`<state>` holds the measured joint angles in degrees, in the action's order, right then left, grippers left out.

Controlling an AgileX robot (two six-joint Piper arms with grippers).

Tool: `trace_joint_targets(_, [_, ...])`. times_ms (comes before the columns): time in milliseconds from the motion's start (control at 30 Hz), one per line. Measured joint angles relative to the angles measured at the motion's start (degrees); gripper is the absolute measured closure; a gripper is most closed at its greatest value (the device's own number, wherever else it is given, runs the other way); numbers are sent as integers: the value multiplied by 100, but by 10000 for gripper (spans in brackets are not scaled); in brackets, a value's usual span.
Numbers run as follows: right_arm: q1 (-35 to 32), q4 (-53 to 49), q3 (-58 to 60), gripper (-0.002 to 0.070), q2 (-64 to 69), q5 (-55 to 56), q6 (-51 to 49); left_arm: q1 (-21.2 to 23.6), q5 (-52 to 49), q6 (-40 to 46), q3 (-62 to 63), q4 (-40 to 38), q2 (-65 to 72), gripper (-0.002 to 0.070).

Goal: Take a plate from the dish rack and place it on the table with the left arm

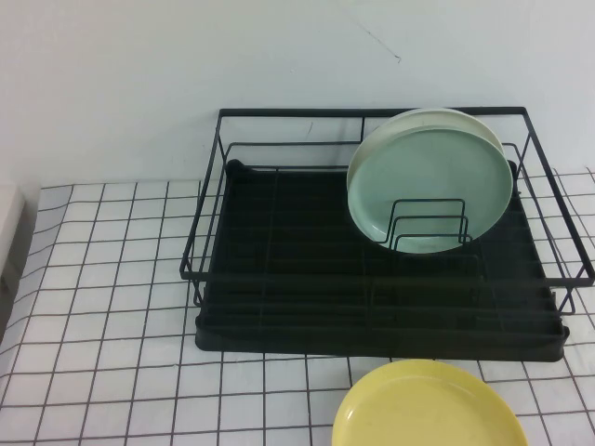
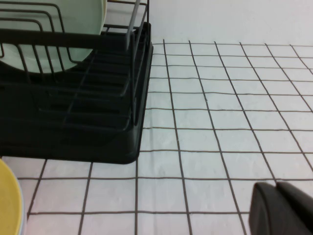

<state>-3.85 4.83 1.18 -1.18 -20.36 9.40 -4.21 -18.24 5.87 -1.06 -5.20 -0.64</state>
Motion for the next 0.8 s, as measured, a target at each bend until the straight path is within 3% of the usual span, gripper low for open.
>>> trace_joint_targets(800, [0,0,0,678,0,0,0,0,0,0,0,-57,-4,678])
